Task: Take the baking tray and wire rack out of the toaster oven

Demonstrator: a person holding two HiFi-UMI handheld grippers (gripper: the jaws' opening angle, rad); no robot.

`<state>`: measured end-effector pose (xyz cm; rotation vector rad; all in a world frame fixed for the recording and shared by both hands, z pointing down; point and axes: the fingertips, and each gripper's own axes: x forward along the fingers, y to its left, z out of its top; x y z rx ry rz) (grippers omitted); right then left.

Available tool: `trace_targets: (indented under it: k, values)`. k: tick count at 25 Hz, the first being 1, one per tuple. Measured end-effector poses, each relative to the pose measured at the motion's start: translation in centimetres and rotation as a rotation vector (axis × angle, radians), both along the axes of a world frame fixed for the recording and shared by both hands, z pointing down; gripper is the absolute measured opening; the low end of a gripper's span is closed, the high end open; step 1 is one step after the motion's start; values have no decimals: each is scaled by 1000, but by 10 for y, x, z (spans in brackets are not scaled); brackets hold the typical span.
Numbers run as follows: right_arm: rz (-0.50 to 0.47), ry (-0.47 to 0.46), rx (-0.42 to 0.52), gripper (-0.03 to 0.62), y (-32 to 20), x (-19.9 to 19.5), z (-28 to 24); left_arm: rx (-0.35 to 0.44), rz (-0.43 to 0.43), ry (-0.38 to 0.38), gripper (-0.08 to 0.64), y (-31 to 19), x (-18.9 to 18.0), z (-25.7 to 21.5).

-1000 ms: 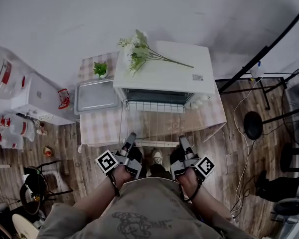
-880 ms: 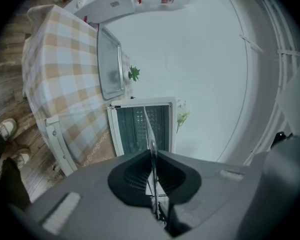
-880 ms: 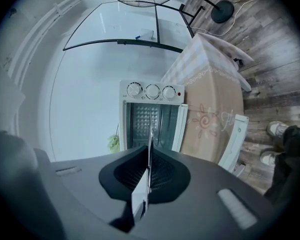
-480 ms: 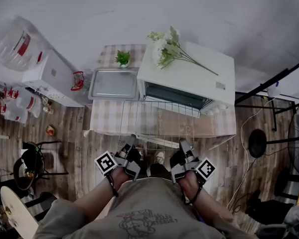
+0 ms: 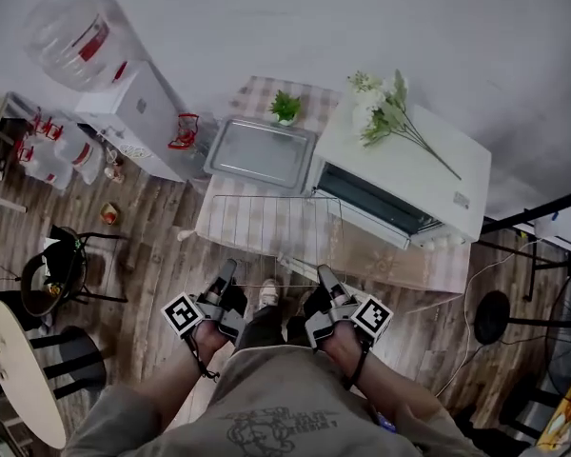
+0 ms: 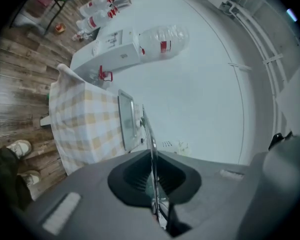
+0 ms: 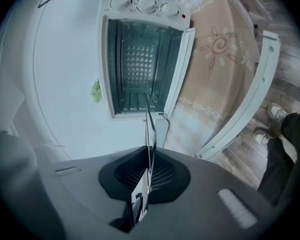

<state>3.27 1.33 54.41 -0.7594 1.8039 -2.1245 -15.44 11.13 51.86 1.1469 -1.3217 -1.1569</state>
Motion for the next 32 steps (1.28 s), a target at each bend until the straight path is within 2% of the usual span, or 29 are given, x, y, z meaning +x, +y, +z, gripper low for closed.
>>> trace_targets:
  k: [7, 15, 21, 32]
  values:
    - [-177, 17, -10, 26, 21, -66, 24, -35, -146, -32, 5, 39, -56, 23]
    - [-292, 58, -41, 26, 44, -116, 64, -83, -220, -55, 8, 72, -98, 62]
    - [-317, 109, -37, 28, 44, -132, 90, -107, -234, -69, 14, 73, -116, 96]
    - [-269, 147, -86, 29, 28, -152, 116, -138, -230, -43, 9, 43, -144, 125]
